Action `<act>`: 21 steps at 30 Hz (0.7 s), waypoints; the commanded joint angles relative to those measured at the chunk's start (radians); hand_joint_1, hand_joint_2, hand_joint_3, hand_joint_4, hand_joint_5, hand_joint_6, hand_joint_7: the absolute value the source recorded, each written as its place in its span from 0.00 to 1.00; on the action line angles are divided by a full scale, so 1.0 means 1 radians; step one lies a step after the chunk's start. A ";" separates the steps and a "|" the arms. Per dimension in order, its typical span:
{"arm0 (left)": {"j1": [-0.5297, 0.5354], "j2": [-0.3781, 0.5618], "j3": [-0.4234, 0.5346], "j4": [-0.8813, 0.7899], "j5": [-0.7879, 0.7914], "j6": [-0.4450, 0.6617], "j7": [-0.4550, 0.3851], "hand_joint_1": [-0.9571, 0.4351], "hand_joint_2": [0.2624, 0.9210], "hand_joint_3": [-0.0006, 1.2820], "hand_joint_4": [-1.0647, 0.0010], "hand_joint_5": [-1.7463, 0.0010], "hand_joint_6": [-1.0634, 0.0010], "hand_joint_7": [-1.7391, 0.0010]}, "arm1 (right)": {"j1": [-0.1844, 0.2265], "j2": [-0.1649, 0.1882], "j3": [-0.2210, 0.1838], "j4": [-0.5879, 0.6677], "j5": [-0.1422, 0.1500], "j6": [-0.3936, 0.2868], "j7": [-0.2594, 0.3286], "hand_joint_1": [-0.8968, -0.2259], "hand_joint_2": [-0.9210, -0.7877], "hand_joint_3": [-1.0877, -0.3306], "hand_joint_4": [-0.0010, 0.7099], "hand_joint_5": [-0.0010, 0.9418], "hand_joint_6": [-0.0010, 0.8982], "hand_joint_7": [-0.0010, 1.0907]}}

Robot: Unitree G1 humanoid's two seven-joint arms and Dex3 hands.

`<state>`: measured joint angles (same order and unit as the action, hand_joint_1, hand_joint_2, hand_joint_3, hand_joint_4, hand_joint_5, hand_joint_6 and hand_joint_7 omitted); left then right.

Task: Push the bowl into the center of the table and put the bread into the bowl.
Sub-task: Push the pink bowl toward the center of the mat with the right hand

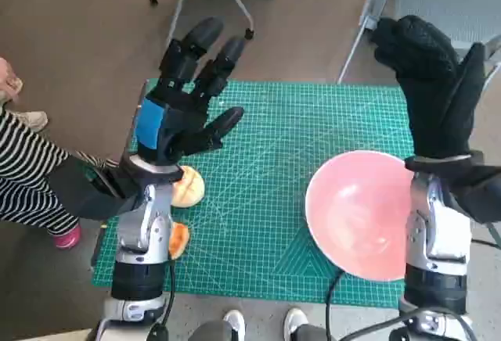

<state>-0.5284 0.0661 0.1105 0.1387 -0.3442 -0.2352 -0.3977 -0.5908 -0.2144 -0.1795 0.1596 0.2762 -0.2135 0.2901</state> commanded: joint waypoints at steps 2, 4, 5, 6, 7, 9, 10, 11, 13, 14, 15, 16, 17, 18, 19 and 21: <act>0.006 -0.003 -0.006 0.030 0.026 -0.055 -0.004 0.60 0.87 0.32 0.76 0.99 1.00 0.66 | 0.010 -0.001 -0.001 0.025 0.003 -0.005 0.015 0.29 0.00 0.59 0.31 0.00 0.12 0.47; 0.003 -0.002 -0.004 0.042 0.027 -0.070 -0.010 0.60 0.87 0.31 0.76 0.99 1.00 0.66 | 0.008 0.001 0.000 0.029 0.005 -0.005 0.016 0.29 0.00 0.58 0.30 0.00 0.13 0.47; 0.002 -0.002 -0.004 0.047 0.027 -0.075 -0.011 0.60 0.87 0.31 0.76 0.99 1.00 0.66 | 0.007 0.001 -0.001 0.031 0.005 -0.005 0.017 0.29 0.00 0.58 0.30 0.00 0.13 0.47; 0.001 -0.002 -0.004 0.051 0.027 -0.080 -0.013 0.59 0.87 0.31 0.76 0.99 1.00 0.66 | 0.006 0.001 -0.001 0.033 0.006 -0.006 0.018 0.29 0.00 0.58 0.30 0.00 0.13 0.47; 0.000 -0.001 -0.003 0.056 0.027 -0.084 -0.014 0.59 0.88 0.31 0.76 0.99 1.00 0.66 | 0.005 0.002 -0.001 0.035 0.006 -0.008 0.019 0.29 0.00 0.58 0.30 0.00 0.13 0.47; -0.002 -0.001 -0.002 0.063 0.025 -0.091 -0.015 0.59 0.88 0.31 0.76 0.99 1.00 0.66 | 0.005 0.003 -0.001 0.039 0.007 -0.012 0.020 0.30 0.00 0.58 0.30 0.00 0.13 0.47; -0.003 -0.002 -0.002 0.065 0.025 -0.093 -0.016 0.59 0.88 0.31 0.76 0.99 1.00 0.66 | 0.005 0.003 -0.001 0.041 0.007 -0.013 0.021 0.30 0.00 0.58 0.30 0.00 0.13 0.47; -0.003 -0.002 -0.002 0.067 0.023 -0.094 -0.016 0.59 0.88 0.31 0.76 0.99 1.00 0.66 | 0.006 0.004 -0.001 0.041 0.007 -0.015 0.021 0.31 0.00 0.58 0.30 0.00 0.13 0.47; -0.005 -0.002 -0.002 0.070 0.023 -0.097 -0.017 0.59 0.89 0.31 0.76 0.99 1.00 0.66 | 0.007 0.004 -0.001 0.043 0.007 -0.017 0.023 0.32 0.00 0.58 0.30 0.00 0.14 0.48; -0.006 -0.002 -0.002 0.072 0.023 -0.098 -0.016 0.59 0.89 0.31 0.76 0.99 1.00 0.66 | 0.007 0.004 -0.002 0.044 0.008 -0.018 0.025 0.32 0.00 0.58 0.30 0.00 0.14 0.48; -0.007 -0.002 -0.002 0.071 0.024 -0.098 -0.014 0.59 0.89 0.31 0.76 0.99 1.00 0.66 | 0.008 0.004 -0.002 0.045 0.010 -0.018 0.027 0.32 0.00 0.58 0.30 0.00 0.14 0.48; -0.007 -0.001 -0.002 0.070 0.025 -0.098 -0.013 0.59 0.89 0.31 0.76 0.99 1.00 0.66 | 0.009 0.004 -0.002 0.046 0.011 -0.018 0.028 0.32 0.00 0.58 0.30 0.00 0.14 0.48; -0.008 -0.001 -0.002 0.070 0.025 -0.098 -0.012 0.59 0.89 0.30 0.76 0.99 1.00 0.66 | 0.010 0.004 -0.002 0.046 0.011 -0.018 0.029 0.33 0.00 0.58 0.30 0.00 0.14 0.48; -0.009 -0.001 -0.002 0.071 0.026 -0.099 -0.011 0.59 0.89 0.30 0.76 0.99 1.00 0.66 | 0.010 0.003 -0.002 0.047 0.010 -0.019 0.029 0.33 0.00 0.58 0.30 0.00 0.14 0.48; -0.010 -0.002 -0.002 0.072 0.026 -0.100 -0.010 0.59 0.89 0.30 0.76 0.99 1.00 0.66 | 0.011 0.003 -0.002 0.047 0.009 -0.019 0.029 0.33 0.00 0.58 0.30 0.00 0.14 0.48; -0.012 -0.002 -0.002 0.075 0.025 -0.102 -0.010 0.59 0.89 0.30 0.76 0.99 1.00 0.66 | 0.011 0.003 -0.003 0.049 0.008 -0.020 0.029 0.33 0.00 0.58 0.31 0.00 0.14 0.48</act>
<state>-0.5285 0.0664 0.1082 0.2120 -0.3225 -0.3226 -0.4101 -0.5909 -0.2143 -0.1797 0.1927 0.2779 -0.2344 0.3097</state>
